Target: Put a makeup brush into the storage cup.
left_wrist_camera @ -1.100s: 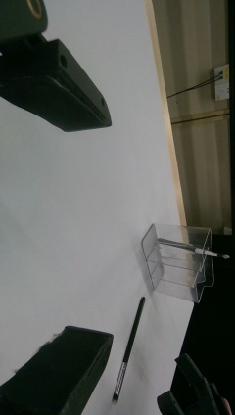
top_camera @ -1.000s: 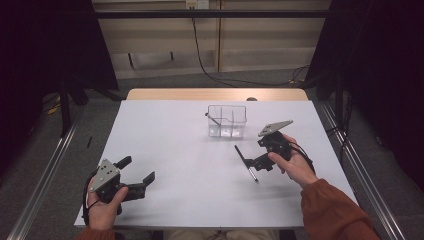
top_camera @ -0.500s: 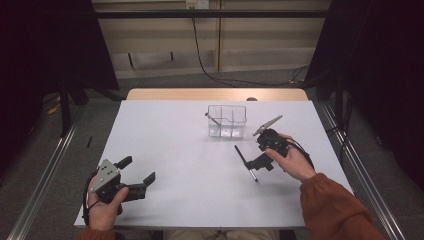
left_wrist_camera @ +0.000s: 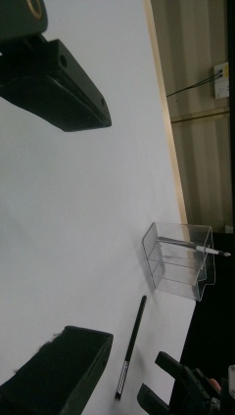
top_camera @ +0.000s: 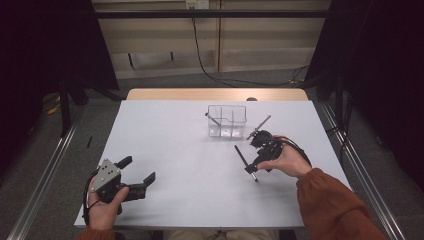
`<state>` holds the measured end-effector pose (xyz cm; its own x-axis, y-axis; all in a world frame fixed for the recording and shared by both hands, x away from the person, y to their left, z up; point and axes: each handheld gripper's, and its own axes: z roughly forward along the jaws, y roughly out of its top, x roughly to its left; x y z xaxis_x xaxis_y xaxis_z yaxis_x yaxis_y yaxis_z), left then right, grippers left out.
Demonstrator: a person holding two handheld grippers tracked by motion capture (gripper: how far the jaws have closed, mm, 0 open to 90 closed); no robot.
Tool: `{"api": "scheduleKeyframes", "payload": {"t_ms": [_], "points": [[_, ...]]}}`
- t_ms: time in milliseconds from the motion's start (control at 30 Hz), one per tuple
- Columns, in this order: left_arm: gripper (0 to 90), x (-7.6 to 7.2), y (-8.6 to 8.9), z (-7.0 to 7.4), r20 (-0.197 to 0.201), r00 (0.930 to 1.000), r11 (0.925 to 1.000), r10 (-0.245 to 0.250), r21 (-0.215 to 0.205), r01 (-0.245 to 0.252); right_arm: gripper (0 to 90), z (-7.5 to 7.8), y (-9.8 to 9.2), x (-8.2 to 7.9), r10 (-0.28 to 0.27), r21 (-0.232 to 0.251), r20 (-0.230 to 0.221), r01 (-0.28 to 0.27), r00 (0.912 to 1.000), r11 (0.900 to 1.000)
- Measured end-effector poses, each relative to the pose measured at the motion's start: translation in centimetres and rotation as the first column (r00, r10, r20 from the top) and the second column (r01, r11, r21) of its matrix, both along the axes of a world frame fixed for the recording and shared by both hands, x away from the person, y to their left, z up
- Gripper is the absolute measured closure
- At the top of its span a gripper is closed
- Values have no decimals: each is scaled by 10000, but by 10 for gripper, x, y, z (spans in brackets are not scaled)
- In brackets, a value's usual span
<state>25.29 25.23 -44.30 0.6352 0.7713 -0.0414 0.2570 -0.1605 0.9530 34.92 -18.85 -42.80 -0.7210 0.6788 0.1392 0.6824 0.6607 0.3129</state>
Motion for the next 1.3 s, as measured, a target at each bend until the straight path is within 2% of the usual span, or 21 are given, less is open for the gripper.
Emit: {"api": "scheduleKeyframes", "payload": {"t_ms": [67,133,300,400,467,567,600,700,767,900,1033,1167,1300], "points": [[33,0,0,0,-22,10000,10000,23,12,-23,260,0,1,1,53,-160,-2,-53,10000,9999],[33,0,0,0,-31,10000,10000,29,12,-29,261,-2,3,2,-97,-284,-165,93,9998,9996],[33,0,0,-1,-31,10000,10000,2,74,-1,332,-7,6,4,-118,-452,-626,90,9980,9989],[33,0,0,-1,-49,10000,10000,9,51,-9,393,-10,8,5,-122,-617,-815,71,9966,9981],[33,0,0,-1,-53,10000,10000,13,49,-13,464,-11,9,5,-37,-695,-883,-25,9961,9976],[33,1,0,-1,-57,10000,10000,15,49,-15,505,-13,10,7,-142,-718,-1006,70,9948,9974],[33,1,0,-1,-59,10000,10000,12,48,-12,518,-14,12,6,-318,-772,-1167,229,9927,9968],[33,0,0,-1,-30,10000,9998,1,208,0,544,-18,15,7,-201,-991,-1323,69,9910,9951],[33,1,0,-1,-32,10000,9997,4,261,-3,562,-20,17,7,-278,-952,-1405,144,9897,9954],[33,1,0,-1,-61,10000,9998,2,217,0,575,-20,20,6,-264,-1161,-1292,113,9913,9932],[33,1,0,-1,-52,10000,9997,10,254,-9,675,-21,21,3,-295,-1493,-828,168,9961,9887],[33,1,0,-2,-81,10000,9997,17,256,-14,721,-21,19,6,-378,-1529,-864,243,9955,9879],[33,1,0,-2,-87,10000,9996,0,267,2,765,-21,22,6,-411,-1810,-876,247,9953,9832]]}}
